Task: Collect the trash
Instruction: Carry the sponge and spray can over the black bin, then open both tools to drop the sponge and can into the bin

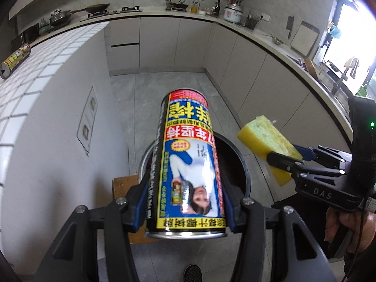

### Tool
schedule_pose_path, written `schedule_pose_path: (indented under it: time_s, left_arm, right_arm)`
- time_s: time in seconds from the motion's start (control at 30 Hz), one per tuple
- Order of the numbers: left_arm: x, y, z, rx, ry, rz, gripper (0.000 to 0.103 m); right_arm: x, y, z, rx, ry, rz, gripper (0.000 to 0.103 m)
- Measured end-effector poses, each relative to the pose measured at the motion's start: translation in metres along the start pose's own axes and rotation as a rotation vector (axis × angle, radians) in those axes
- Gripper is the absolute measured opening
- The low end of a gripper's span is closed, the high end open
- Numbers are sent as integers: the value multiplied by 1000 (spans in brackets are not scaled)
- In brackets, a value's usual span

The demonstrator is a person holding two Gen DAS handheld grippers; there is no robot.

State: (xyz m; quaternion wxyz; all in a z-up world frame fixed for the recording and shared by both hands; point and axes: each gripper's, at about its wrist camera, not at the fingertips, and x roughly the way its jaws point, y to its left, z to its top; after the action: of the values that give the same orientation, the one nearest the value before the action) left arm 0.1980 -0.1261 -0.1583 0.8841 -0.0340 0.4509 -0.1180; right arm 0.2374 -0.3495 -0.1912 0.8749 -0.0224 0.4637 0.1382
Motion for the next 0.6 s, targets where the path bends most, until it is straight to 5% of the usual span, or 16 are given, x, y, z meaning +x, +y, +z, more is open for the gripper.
schedule_pose_path:
  time_s: [0.33,0.37,0.43,0.47,0.6]
  left_arm:
    - [38,-6,-20,-76,34,-44,54]
    - [40,-4,-19,-83,32,-11,57]
    - [32,6,-16,-111,-11,25,90]
    - [25,13,-13,-134,-35,34,90]
    - [11,21,-5,-122,-66,64,90]
  right_arm:
    - [48,-5,-12,-127,68,48,53]
    - [54,-2,-11,-154,78,65,55]
    - [69,3,-10,-223,85,24,87]
    - [73,4,-9,-239,81,-33,87]
    - [69,-8,-6,-192,54,11,87]
